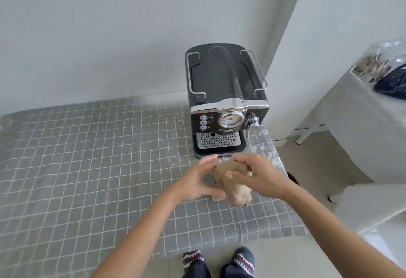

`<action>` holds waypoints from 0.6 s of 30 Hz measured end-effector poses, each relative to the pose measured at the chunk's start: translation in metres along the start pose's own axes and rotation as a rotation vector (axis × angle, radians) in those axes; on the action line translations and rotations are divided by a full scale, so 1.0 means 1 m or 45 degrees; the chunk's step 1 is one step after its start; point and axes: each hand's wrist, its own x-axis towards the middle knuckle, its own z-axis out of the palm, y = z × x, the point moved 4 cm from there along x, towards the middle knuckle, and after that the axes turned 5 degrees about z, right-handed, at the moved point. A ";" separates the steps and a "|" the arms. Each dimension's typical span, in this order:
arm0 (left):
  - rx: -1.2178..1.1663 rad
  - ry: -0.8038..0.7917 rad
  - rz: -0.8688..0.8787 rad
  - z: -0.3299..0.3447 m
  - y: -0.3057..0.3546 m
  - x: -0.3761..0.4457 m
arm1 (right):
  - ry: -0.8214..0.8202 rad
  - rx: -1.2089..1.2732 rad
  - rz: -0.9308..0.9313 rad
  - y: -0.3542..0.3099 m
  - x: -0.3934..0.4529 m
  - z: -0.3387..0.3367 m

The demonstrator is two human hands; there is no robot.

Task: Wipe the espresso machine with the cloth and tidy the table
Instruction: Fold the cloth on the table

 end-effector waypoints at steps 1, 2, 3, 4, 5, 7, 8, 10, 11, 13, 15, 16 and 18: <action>0.003 0.031 0.042 -0.008 0.007 -0.005 | -0.018 -0.039 -0.047 -0.016 -0.001 -0.007; 0.034 0.076 0.086 -0.015 0.013 -0.010 | -0.029 -0.069 -0.089 -0.032 -0.003 -0.014; 0.065 0.121 0.118 -0.022 0.017 -0.014 | -0.034 -0.083 -0.127 -0.046 -0.006 -0.021; 0.089 0.154 0.142 -0.027 0.020 -0.020 | -0.038 -0.069 -0.168 -0.058 -0.009 -0.029; 0.095 0.176 0.163 -0.031 0.023 -0.026 | -0.042 -0.039 -0.204 -0.069 -0.012 -0.036; 0.085 0.189 0.171 -0.036 0.021 -0.039 | -0.048 0.072 -0.265 -0.088 -0.020 -0.051; 0.116 0.213 0.124 -0.037 0.017 -0.048 | -0.050 0.140 -0.282 -0.093 -0.023 -0.059; 0.133 0.322 0.019 -0.041 0.003 -0.065 | -0.009 0.239 -0.298 -0.096 -0.027 -0.074; 0.102 0.389 -0.038 -0.044 -0.003 -0.075 | 0.003 0.251 -0.297 -0.092 -0.027 -0.079; 0.104 0.480 -0.093 -0.053 -0.015 -0.090 | -0.016 0.167 -0.228 -0.074 -0.025 -0.079; 0.144 0.506 -0.123 -0.063 -0.022 -0.100 | 0.014 -0.049 -0.097 -0.039 -0.015 -0.075; 0.165 0.534 -0.148 -0.070 -0.027 -0.104 | 0.049 -0.129 -0.018 -0.020 -0.009 -0.072; 0.224 0.611 -0.155 -0.082 -0.035 -0.108 | 0.145 -0.232 0.105 0.014 0.001 -0.063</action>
